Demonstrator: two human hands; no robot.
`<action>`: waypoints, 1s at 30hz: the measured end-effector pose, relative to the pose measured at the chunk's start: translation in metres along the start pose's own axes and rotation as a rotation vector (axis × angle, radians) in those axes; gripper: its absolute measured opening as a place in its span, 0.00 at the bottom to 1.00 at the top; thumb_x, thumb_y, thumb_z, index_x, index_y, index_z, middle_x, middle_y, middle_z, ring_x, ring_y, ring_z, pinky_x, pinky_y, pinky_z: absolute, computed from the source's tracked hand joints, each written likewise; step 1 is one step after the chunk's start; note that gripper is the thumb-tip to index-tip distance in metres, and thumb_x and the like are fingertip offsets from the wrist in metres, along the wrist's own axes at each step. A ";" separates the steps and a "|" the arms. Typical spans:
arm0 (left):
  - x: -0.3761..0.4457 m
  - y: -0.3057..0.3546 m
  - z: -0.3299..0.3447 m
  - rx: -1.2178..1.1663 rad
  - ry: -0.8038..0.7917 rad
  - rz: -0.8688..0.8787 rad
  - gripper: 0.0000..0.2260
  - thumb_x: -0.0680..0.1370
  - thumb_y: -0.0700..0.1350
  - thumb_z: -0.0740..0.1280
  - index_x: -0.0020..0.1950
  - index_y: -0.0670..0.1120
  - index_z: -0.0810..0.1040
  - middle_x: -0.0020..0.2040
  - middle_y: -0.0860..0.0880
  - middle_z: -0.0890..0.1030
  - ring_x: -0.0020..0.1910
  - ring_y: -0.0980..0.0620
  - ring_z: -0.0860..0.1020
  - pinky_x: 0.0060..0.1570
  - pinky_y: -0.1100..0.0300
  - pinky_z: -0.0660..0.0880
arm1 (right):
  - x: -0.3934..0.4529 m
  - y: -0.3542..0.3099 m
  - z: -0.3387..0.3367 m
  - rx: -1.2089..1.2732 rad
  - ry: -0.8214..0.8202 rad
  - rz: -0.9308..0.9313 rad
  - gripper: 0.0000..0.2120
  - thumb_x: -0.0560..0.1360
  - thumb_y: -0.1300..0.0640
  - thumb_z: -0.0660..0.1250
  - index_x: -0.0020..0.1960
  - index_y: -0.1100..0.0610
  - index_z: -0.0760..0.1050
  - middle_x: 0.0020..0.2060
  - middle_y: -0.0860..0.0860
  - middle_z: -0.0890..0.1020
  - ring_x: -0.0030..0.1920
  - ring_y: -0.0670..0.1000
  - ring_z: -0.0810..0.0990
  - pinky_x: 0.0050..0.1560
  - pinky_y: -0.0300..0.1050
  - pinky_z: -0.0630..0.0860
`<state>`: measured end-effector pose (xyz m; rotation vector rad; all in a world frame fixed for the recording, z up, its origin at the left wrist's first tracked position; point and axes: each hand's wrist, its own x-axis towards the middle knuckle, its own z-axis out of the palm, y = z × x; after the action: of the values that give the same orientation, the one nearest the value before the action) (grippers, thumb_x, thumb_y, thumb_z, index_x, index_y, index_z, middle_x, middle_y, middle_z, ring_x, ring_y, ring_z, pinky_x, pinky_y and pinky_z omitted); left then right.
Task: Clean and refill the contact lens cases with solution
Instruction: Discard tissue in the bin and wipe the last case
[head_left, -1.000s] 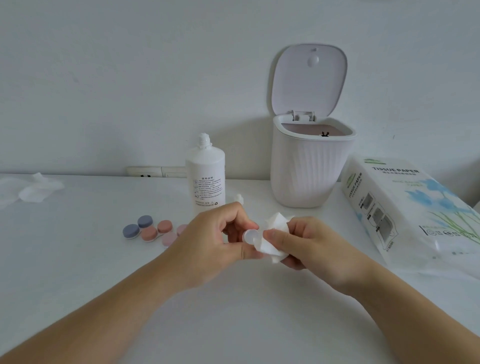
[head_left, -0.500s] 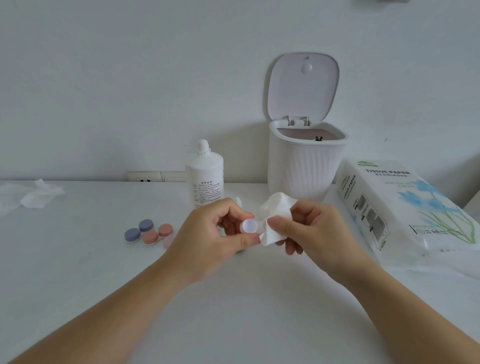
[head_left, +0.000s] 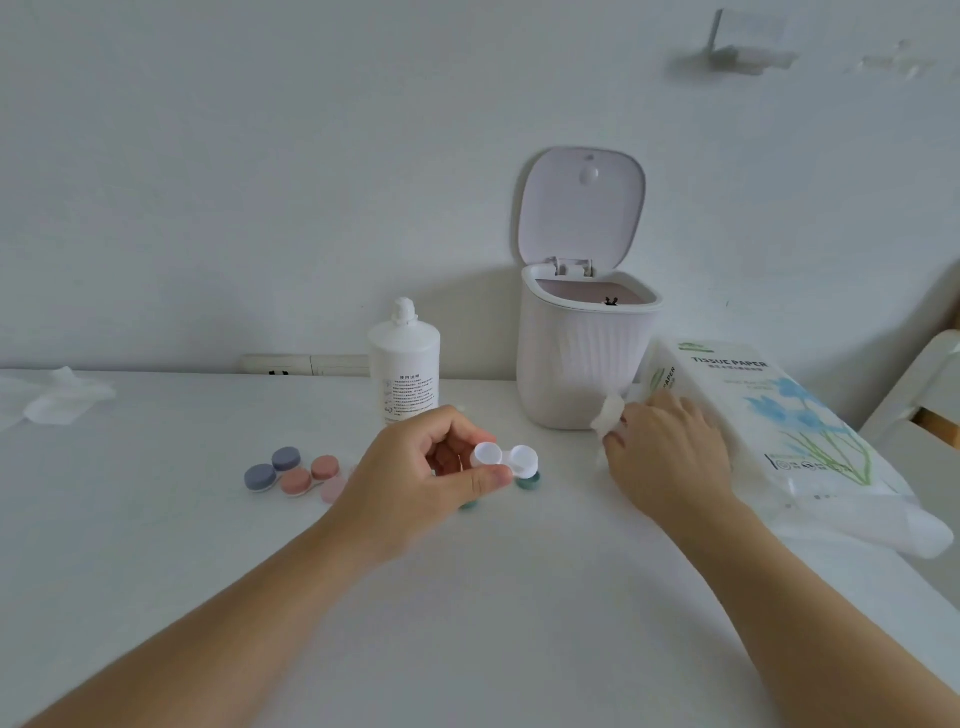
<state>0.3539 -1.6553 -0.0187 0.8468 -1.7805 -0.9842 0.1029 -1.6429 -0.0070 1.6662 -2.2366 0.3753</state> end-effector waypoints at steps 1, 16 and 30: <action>-0.001 0.000 0.000 -0.002 -0.006 -0.001 0.11 0.66 0.56 0.78 0.44 0.55 0.82 0.37 0.51 0.82 0.34 0.58 0.75 0.36 0.66 0.73 | 0.000 -0.003 -0.002 -0.029 -0.051 0.012 0.09 0.77 0.54 0.62 0.55 0.55 0.76 0.54 0.55 0.77 0.56 0.59 0.75 0.47 0.48 0.66; 0.007 -0.003 -0.007 0.046 0.061 -0.010 0.15 0.63 0.62 0.77 0.45 0.58 0.83 0.36 0.55 0.81 0.32 0.58 0.74 0.34 0.66 0.72 | -0.014 -0.028 -0.025 1.034 -0.476 -0.441 0.12 0.74 0.47 0.72 0.57 0.44 0.82 0.43 0.47 0.84 0.42 0.48 0.82 0.51 0.46 0.80; 0.001 0.002 -0.001 0.176 0.069 0.071 0.13 0.64 0.57 0.78 0.46 0.55 0.85 0.37 0.56 0.84 0.34 0.55 0.79 0.37 0.69 0.74 | -0.026 -0.028 -0.008 1.430 -0.571 -0.280 0.07 0.74 0.60 0.76 0.52 0.55 0.86 0.44 0.60 0.86 0.44 0.52 0.84 0.54 0.47 0.81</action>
<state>0.3546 -1.6556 -0.0161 0.9083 -1.8439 -0.7521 0.1377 -1.6254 -0.0096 2.9619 -1.9965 1.9417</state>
